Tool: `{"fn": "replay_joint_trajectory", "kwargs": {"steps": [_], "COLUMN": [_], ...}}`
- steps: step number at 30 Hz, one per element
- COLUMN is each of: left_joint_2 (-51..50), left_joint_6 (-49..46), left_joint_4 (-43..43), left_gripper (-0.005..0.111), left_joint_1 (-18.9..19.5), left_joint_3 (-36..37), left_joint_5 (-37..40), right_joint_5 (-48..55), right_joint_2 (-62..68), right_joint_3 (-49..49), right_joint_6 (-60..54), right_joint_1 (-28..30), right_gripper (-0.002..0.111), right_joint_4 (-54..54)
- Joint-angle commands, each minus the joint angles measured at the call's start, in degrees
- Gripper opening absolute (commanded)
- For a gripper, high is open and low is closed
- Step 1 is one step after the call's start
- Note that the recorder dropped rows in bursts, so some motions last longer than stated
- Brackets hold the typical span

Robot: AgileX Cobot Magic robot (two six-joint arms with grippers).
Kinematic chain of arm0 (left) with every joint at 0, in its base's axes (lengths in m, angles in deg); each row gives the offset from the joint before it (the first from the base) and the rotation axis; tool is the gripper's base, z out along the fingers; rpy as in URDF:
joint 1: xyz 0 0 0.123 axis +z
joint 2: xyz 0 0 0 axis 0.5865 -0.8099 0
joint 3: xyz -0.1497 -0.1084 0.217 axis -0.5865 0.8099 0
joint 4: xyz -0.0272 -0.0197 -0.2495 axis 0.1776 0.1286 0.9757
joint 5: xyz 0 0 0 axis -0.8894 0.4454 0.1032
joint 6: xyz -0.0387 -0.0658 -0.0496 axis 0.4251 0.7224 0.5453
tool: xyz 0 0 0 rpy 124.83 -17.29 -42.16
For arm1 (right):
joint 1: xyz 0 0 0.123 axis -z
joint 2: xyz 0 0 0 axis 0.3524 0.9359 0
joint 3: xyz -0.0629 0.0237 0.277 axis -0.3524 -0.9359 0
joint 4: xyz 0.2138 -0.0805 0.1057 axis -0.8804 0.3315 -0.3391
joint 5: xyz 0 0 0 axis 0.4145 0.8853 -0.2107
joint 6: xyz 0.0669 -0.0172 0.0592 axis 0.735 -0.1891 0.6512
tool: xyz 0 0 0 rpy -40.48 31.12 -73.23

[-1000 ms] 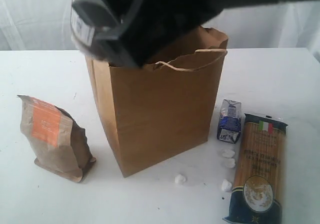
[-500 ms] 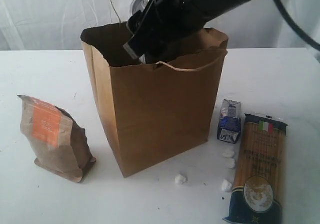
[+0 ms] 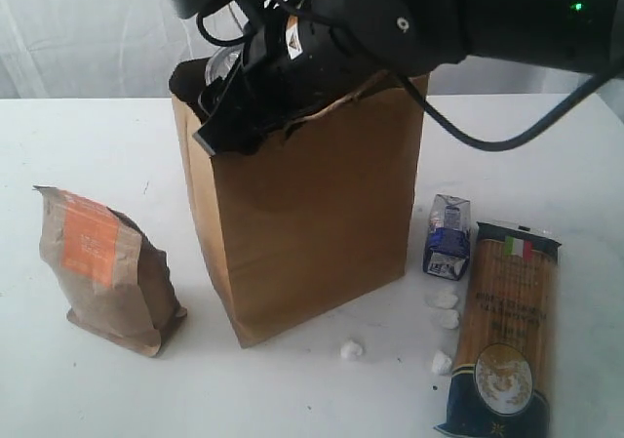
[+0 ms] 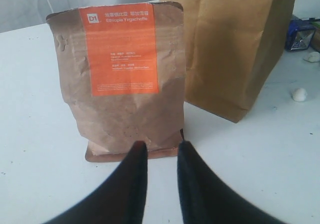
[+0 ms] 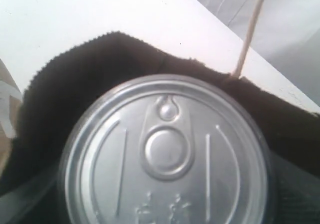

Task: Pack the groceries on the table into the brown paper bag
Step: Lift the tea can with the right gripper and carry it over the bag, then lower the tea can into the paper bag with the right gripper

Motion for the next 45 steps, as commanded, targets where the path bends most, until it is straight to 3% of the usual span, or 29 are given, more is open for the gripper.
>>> {"fn": "replay_joint_trajectory", "kwargs": {"steps": [1,8,17,36,39,45], "left_joint_2": [0.24,0.24,0.24,0.24,0.24,0.24], "left_joint_6": [0.26,0.26,0.26,0.26,0.26,0.26], "left_joint_4": [0.08,0.08,0.08,0.08,0.08,0.08], "left_gripper": [0.028,0.028,0.028,0.028,0.028,0.028], "left_joint_1": [0.12,0.12,0.12,0.12,0.12,0.12], "left_joint_3": [0.22,0.22,0.22,0.22,0.22,0.22], "left_joint_5": [0.1,0.1,0.1,0.1,0.1,0.1], "right_joint_5": [0.26,6.09,13.93,10.33,9.5,9.02], "right_joint_2": [1.08,-2.21,-4.97,-1.37,-0.28,0.2], "right_joint_3": [-0.02,1.37,4.96,4.96,4.96,4.96], "right_joint_6": [0.54,5.45,10.98,8.97,8.75,8.35], "right_joint_1": [0.25,0.25,3.29,7.08,7.08,7.08], "right_gripper": [0.001,0.023,0.019,0.02,0.029,0.064], "right_joint_4": [-2.36,-2.22,-4.69,-7.71,-8.18,-8.85]}}
